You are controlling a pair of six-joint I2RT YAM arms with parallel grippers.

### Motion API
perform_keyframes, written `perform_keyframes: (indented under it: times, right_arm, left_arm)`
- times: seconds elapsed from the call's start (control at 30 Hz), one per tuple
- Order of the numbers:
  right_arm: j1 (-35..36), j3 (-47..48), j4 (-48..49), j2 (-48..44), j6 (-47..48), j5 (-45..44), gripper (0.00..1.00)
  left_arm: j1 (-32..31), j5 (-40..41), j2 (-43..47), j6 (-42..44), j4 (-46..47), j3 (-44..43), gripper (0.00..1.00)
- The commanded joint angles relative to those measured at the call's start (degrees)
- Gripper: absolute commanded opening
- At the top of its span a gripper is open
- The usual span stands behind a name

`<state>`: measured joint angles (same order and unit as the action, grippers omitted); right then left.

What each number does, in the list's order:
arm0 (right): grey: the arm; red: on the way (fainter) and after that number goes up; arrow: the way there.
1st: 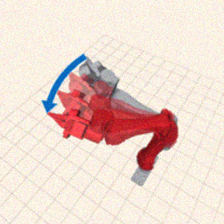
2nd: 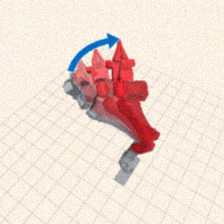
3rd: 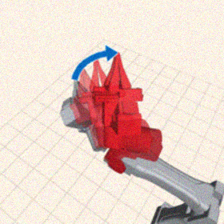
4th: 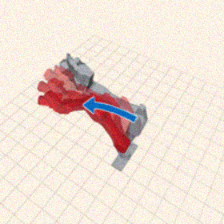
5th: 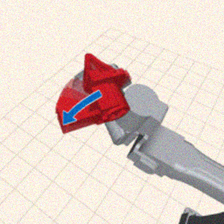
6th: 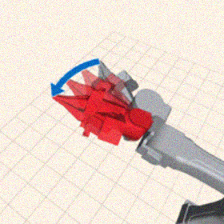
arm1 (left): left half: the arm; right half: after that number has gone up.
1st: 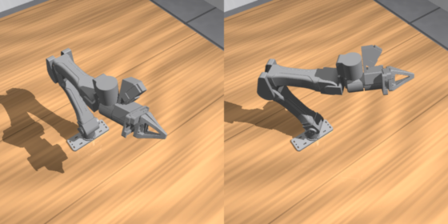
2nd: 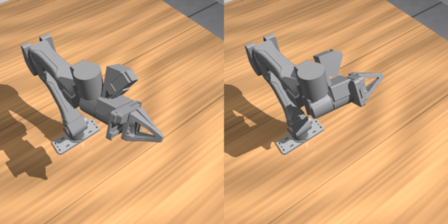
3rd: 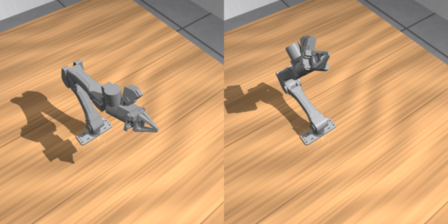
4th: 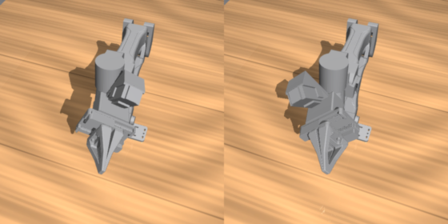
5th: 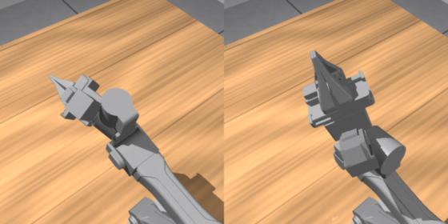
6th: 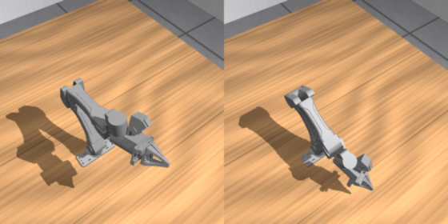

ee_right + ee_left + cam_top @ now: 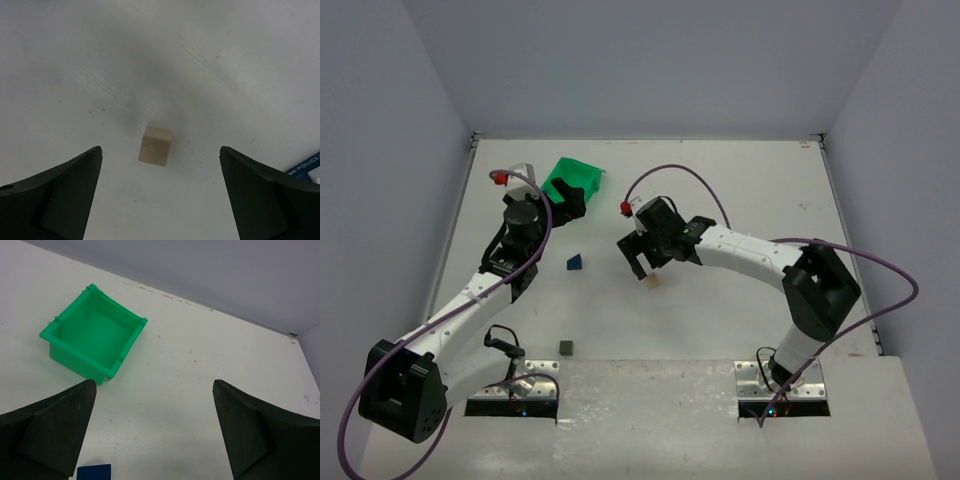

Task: Build the wood block tower

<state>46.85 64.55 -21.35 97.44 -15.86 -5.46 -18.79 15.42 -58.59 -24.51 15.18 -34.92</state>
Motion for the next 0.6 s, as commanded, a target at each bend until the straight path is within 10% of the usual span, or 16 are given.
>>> perform_keyframes:
  times: [0.0, 0.57]
  right_arm:
    - [1.4, -1.2, 0.2, 1.3, -4.5, -1.5, 0.98]
    - [2.3, -2.6, 2.8, 6.2, -6.9, -1.4, 0.65]
  left_arm:
    - [-0.5, -0.6, 0.7, -0.6, 2.4, -0.3, 1.00]
    - [-0.5, -1.1, 0.3, -0.5, 3.1, 0.1, 1.00]
